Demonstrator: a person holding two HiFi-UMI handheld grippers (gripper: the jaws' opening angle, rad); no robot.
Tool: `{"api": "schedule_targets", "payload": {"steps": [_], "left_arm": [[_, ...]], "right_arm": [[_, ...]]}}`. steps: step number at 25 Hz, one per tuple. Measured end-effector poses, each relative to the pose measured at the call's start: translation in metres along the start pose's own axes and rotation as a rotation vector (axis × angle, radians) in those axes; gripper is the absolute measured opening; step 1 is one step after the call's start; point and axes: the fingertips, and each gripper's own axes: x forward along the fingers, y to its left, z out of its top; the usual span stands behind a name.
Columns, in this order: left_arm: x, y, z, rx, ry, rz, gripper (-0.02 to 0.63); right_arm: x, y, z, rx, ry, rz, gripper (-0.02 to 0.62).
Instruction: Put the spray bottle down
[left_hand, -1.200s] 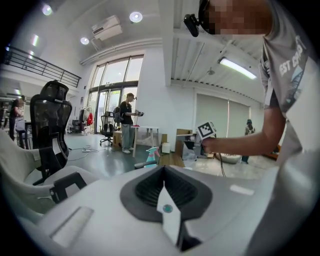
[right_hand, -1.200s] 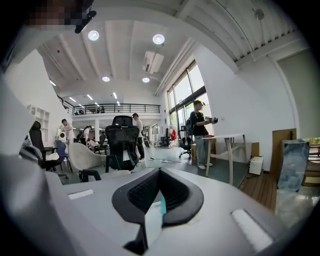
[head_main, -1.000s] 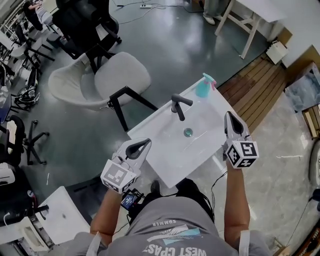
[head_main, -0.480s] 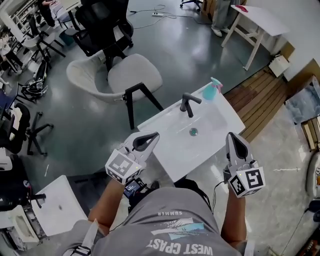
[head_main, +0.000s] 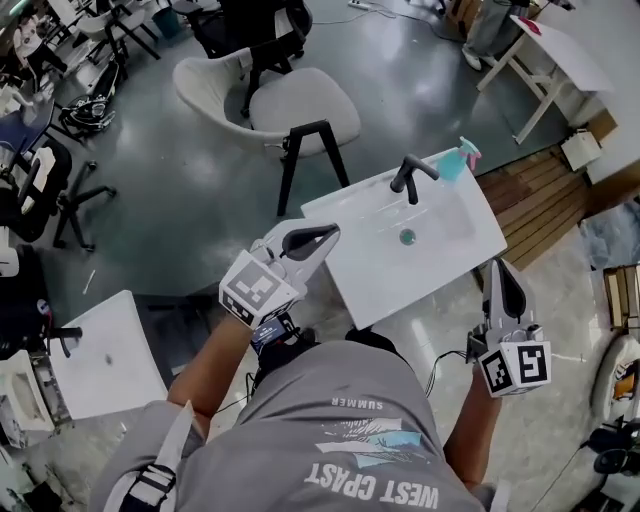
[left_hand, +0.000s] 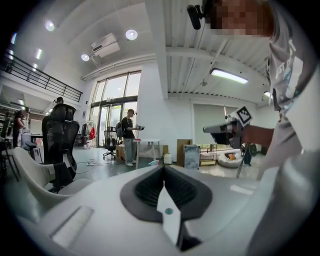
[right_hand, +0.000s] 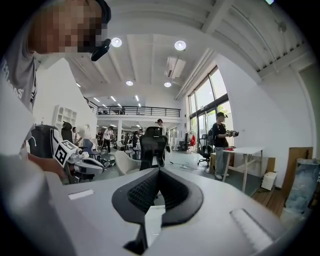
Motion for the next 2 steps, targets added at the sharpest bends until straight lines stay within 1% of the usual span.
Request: {"api": "schedule_targets", "payload": {"steps": [2], "left_arm": [[-0.0080,0.0009,-0.0004,0.006,-0.003,0.003,0.002]], "right_arm": [[-0.0054,0.0052,-0.0007,-0.005,-0.001,-0.007,-0.002]]}}
